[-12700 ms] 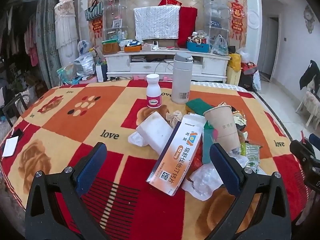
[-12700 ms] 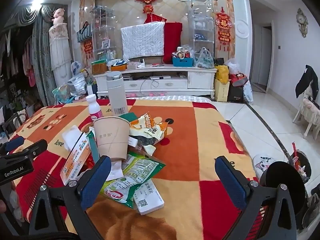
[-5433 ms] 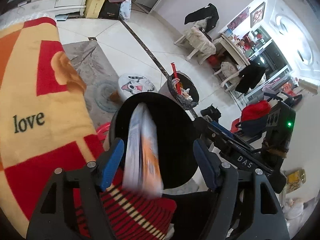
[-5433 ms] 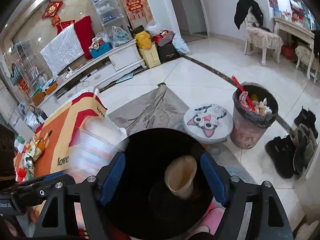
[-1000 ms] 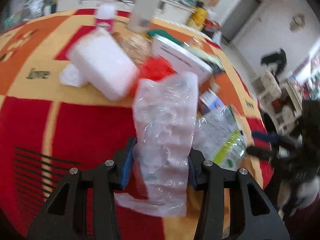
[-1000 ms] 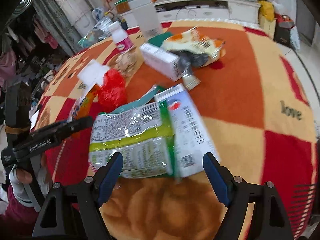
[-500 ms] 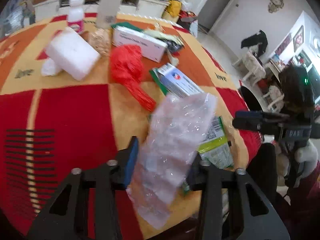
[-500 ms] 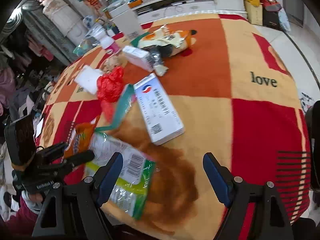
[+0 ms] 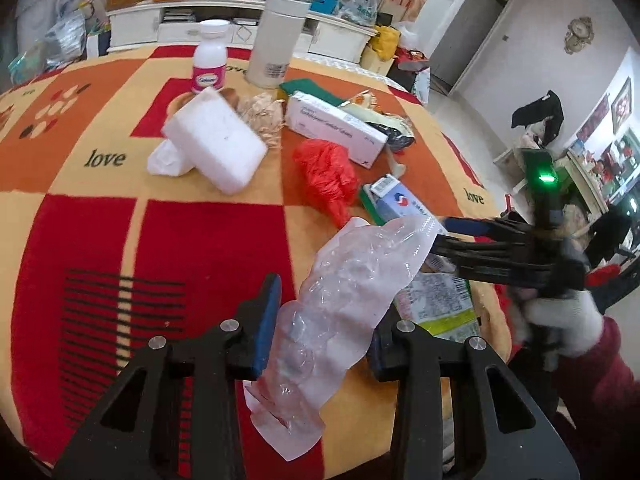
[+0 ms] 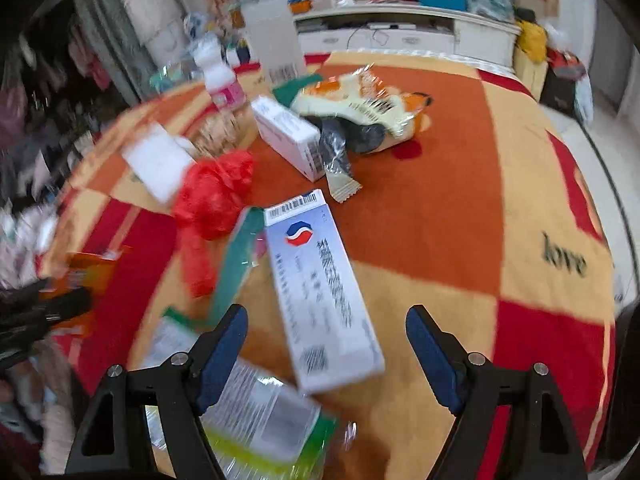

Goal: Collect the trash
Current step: 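Grasp the clear plastic bag with left tool while right tool grasps the white pill box, then carry the plastic bag and pill box over the bin and release them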

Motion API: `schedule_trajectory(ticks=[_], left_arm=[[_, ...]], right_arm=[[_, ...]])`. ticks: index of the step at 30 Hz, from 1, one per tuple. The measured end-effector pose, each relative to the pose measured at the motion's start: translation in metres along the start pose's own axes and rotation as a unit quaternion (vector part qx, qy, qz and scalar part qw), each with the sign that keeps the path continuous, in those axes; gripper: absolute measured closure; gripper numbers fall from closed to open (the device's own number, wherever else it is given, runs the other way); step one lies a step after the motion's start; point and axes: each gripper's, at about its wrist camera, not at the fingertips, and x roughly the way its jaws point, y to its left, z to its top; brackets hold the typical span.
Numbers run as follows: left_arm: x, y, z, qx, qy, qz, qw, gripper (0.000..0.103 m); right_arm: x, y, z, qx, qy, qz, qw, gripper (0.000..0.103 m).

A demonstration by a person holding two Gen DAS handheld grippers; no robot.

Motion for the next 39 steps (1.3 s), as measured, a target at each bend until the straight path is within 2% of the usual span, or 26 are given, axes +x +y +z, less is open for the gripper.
schedule_trajectory(ticks=[1, 3, 4, 10, 20, 29, 39], left_arm=[[0.002, -0.003, 0.001, 0.003, 0.001, 0.000, 1.0000, 0.068], [0.004, -0.009, 0.004, 0.009, 0.000, 0.003, 1.0000, 0.068], [0.005, -0.011, 0.005, 0.011, 0.000, 0.005, 0.9999, 0.068], [0.006, -0.030, 0.018, 0.027, -0.008, 0.008, 0.9996, 0.068], [0.020, -0.099, 0.044, 0.086, -0.015, -0.010, 0.9962, 0.068], [0.051, -0.170, 0.062, 0.132, 0.007, -0.038, 0.9904, 0.069], [0.091, -0.253, 0.077, 0.192, 0.041, -0.066, 0.9784, 0.069]], right_arm=[[0.009, 0.001, 0.002, -0.006, 0.002, -0.006, 1.000, 0.041], [0.013, 0.003, 0.003, -0.024, -0.016, -0.018, 0.999, 0.046], [0.013, 0.005, 0.003, -0.037, -0.019, -0.026, 0.999, 0.054], [-0.020, -0.018, -0.005, -0.021, -0.050, -0.027, 0.998, 0.056], [-0.070, -0.067, -0.026, 0.019, -0.090, -0.034, 0.995, 0.056], [-0.097, -0.119, -0.054, 0.065, -0.109, -0.055, 0.990, 0.056], [-0.127, -0.197, -0.092, 0.131, -0.120, -0.099, 0.979, 0.056]])
